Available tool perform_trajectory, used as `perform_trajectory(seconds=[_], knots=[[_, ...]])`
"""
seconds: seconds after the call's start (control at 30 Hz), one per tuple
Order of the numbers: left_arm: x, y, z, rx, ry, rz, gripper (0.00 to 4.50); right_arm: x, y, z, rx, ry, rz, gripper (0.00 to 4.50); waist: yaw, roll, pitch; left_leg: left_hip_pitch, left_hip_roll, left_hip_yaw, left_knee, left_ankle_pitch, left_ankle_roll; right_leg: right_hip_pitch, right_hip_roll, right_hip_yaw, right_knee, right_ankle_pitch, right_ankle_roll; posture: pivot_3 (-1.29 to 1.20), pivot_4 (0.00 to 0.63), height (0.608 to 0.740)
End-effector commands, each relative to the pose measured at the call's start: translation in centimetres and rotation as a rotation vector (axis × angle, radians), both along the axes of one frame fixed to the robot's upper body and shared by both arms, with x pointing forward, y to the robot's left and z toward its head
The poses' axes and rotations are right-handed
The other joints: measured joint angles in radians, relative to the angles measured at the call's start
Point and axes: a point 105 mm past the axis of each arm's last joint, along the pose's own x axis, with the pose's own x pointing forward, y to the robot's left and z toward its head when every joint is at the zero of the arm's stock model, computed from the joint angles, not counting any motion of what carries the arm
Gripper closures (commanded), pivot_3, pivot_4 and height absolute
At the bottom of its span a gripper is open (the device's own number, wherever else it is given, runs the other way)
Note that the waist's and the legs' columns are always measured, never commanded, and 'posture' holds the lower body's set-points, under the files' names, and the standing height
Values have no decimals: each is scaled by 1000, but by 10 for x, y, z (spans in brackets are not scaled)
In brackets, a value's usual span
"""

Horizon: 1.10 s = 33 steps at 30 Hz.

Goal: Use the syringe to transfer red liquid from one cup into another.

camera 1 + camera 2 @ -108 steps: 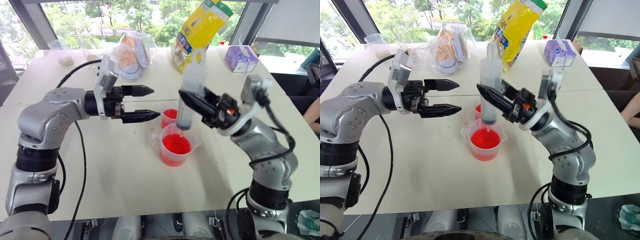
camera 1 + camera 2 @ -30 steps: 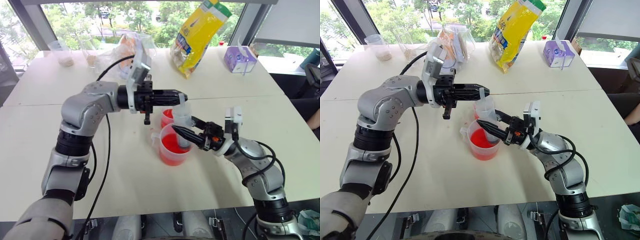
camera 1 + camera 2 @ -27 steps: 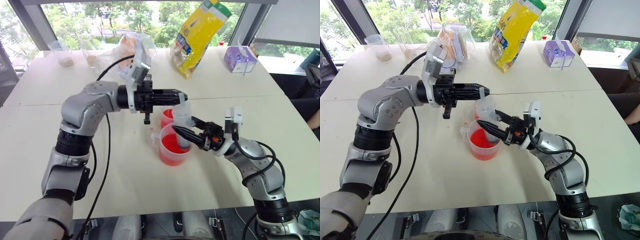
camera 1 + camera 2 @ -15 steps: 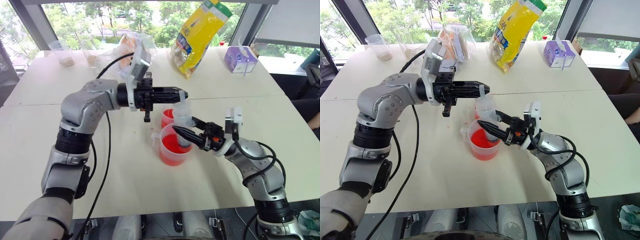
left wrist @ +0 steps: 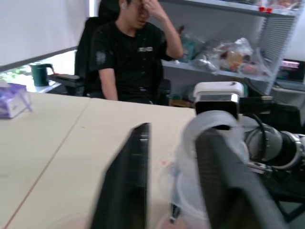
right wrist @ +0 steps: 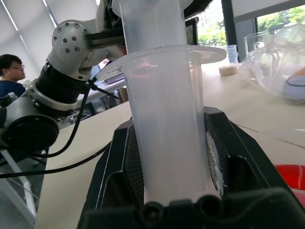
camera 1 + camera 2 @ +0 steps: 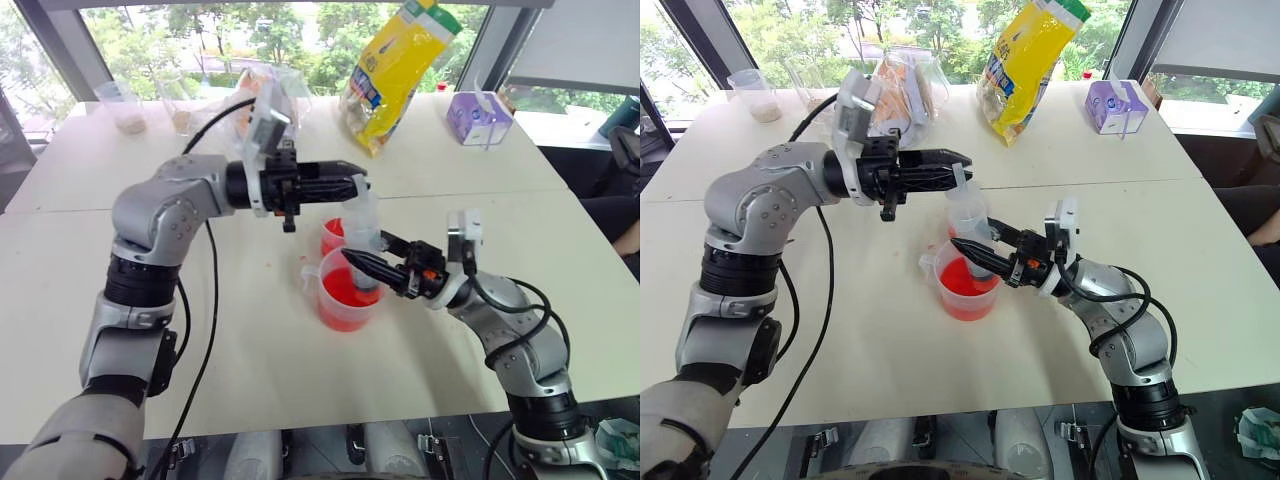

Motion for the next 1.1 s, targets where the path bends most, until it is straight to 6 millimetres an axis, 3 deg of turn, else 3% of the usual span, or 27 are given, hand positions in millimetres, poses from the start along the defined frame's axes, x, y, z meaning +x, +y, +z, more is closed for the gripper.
perform_trajectory(seconds=[0.03,0.1,0.33,0.5,0.6,0.7,0.8,0.9,1.1], knots=[[-5,5,3,10,-39,13,1061,-9,3,29,53,-82,40,3134,0,0,0,0,0,0,0,0,0,0,0,0,0,0,0,0,150,740],[-6,9,0,25,-62,23,69,-9,3,36,75,-82,40,3134,0,0,0,0,0,0,0,0,0,0,0,0,0,0,0,0,150,740],[-7,31,-6,54,-77,70,28,-5,2,52,148,-73,23,3134,0,0,0,0,0,0,0,0,0,0,0,0,0,0,0,0,150,740],[-6,57,-7,67,-62,162,28,8,-7,86,244,-106,-16,3134,-2,0,0,0,1,0,0,0,0,-1,0,0,0,0,0,0,150,740],[-6,65,-4,59,-68,194,28,22,-12,111,292,-138,-27,3134,1,0,0,0,0,0,0,0,0,-1,-1,0,0,0,0,0,150,740],[-6,68,-2,55,-76,211,28,44,-14,123,299,-179,-48,3134,-1,0,0,-1,0,1,0,0,0,0,-1,0,0,0,0,0,150,740],[-7,67,-2,51,-81,215,28,61,-12,122,300,-193,-57,3134,0,0,0,-1,0,1,0,0,0,0,-1,0,0,0,0,0,150,740],[-9,63,3,34,-95,211,28,79,-5,101,263,-190,-76,3134,-2,0,0,-1,0,1,0,0,0,-1,-1,0,0,0,0,0,150,740],[-9,50,21,-53,-125,198,28,89,-1,68,213,-180,-90,3134,0,0,0,-2,0,1,0,0,0,-1,-1,0,0,0,0,0,150,740]])
